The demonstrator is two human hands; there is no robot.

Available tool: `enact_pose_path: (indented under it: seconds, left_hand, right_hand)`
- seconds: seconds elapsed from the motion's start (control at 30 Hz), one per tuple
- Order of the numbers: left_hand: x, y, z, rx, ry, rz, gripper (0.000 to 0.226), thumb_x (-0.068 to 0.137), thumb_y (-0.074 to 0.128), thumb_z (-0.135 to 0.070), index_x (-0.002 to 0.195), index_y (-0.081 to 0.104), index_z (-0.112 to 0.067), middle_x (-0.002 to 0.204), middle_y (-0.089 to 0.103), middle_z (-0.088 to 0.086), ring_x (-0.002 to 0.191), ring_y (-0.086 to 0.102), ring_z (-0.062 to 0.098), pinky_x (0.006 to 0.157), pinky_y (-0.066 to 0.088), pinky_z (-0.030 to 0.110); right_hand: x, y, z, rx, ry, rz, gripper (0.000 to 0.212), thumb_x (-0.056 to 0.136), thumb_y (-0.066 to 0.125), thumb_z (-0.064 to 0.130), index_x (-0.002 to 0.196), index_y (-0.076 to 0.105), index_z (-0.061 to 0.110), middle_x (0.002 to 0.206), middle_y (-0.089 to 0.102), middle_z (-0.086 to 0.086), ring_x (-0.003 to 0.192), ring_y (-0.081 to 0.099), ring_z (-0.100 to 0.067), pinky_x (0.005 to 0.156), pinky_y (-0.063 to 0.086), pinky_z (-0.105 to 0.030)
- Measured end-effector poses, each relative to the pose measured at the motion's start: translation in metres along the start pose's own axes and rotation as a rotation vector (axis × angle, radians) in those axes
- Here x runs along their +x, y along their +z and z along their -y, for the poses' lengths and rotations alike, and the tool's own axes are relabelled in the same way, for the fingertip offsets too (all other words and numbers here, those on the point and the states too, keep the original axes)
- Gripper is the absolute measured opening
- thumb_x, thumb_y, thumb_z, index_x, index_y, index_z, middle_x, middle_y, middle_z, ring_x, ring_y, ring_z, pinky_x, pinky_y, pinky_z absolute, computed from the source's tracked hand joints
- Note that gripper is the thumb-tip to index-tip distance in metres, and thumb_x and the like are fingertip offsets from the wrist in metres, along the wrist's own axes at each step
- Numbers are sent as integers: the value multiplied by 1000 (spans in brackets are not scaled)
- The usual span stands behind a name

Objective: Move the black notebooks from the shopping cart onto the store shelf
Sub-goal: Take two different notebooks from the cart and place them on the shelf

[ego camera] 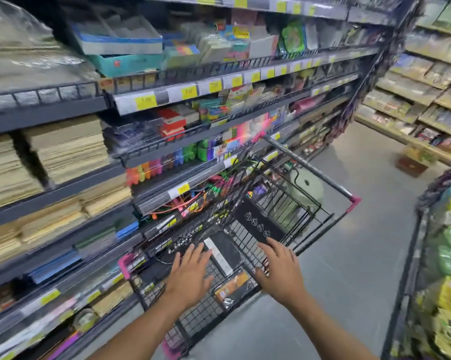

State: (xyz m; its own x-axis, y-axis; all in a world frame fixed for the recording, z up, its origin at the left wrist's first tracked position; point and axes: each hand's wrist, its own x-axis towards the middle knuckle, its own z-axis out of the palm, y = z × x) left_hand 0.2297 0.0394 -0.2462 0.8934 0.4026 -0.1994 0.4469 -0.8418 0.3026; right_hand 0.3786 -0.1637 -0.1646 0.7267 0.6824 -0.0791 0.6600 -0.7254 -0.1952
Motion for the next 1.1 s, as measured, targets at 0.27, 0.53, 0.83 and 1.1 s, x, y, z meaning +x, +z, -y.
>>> enact_pose_path:
  seconds: [0.27, 0.53, 0.83, 1.1]
  left_hand:
    - [77, 22, 3, -18, -77, 139, 78, 102, 40, -57, 161, -3, -32, 170, -13, 0, 157, -11, 25, 127, -2, 55]
    - [141, 79, -8, -222, -308, 197, 79, 100, 51, -47, 161, 2, -36, 164, -17, -8, 158, -4, 25, 122, -5, 54]
    - [230, 178, 1, -632, -606, 427, 80, 103, 55, -42, 164, 7, -22, 170, 20, 8, 143, 44, 27, 119, 36, 36]
    - [308, 286, 25, -990, -982, 266, 58, 80, 67, -36, 133, 51, -17, 125, 70, 5, 98, 70, 21, 77, 60, 33]
  right_hand:
    - [93, 25, -42, 8, -16, 114, 71, 84, 50, 51, 149, 46, 23, 157, 39, -2, 144, 39, -25, 117, 35, -47]
    - [193, 79, -86, 54, -135, 403, 67, 91, 62, 32, 153, 38, 21, 159, 35, -3, 139, 44, -26, 112, 39, -39]
    - [286, 170, -121, 92, -207, 659, 71, 98, 58, 31, 159, 23, 25, 163, 27, 0, 142, 40, -24, 119, 34, -43]
    - [328, 239, -148, 226, -80, 685, 64, 96, 62, 25, 154, 36, 27, 157, 32, -2, 142, 37, -27, 120, 32, -45]
